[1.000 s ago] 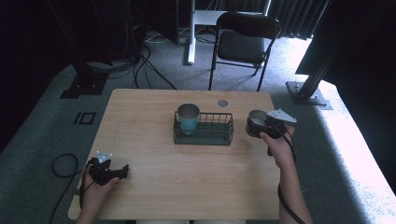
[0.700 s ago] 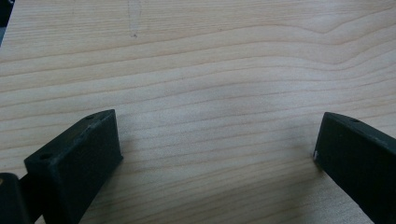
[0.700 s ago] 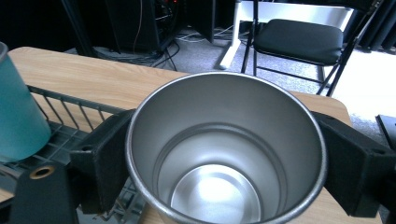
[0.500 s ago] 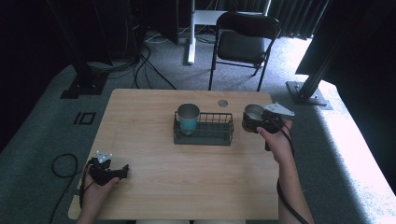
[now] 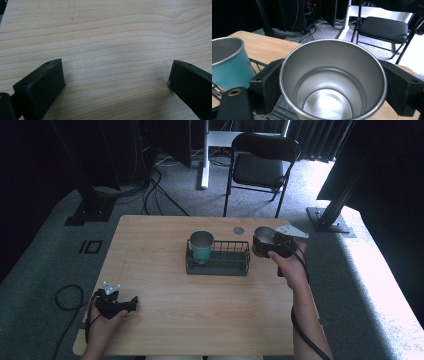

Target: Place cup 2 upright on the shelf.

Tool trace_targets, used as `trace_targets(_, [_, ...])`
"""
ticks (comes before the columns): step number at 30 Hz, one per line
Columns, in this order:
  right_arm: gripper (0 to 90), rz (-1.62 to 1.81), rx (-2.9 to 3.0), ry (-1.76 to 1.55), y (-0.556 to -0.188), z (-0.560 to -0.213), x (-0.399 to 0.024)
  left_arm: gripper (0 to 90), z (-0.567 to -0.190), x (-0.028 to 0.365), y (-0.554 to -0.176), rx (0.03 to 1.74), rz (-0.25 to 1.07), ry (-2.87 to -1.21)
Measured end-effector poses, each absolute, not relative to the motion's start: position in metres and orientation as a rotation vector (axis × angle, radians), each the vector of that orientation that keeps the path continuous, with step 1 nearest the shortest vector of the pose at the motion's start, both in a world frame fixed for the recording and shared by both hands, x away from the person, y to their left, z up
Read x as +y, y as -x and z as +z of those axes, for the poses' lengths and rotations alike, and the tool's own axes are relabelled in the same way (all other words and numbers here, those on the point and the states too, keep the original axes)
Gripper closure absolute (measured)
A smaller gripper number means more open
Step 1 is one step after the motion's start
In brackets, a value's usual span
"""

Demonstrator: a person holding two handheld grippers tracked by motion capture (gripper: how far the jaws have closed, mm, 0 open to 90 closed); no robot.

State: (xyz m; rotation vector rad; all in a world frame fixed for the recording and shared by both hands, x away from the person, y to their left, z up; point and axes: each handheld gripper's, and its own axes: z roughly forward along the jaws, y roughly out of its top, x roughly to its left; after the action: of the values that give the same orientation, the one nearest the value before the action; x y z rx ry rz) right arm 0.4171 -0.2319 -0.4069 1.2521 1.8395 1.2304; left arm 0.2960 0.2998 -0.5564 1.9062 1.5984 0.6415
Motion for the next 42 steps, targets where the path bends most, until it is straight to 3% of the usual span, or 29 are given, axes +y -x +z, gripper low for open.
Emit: trace_targets(42, [13.2,1.291,1.981,-1.138,-0.428,-0.412,-0.164,1.1,-0.556,0.3,-0.296,1.598,0.642,-1.906])
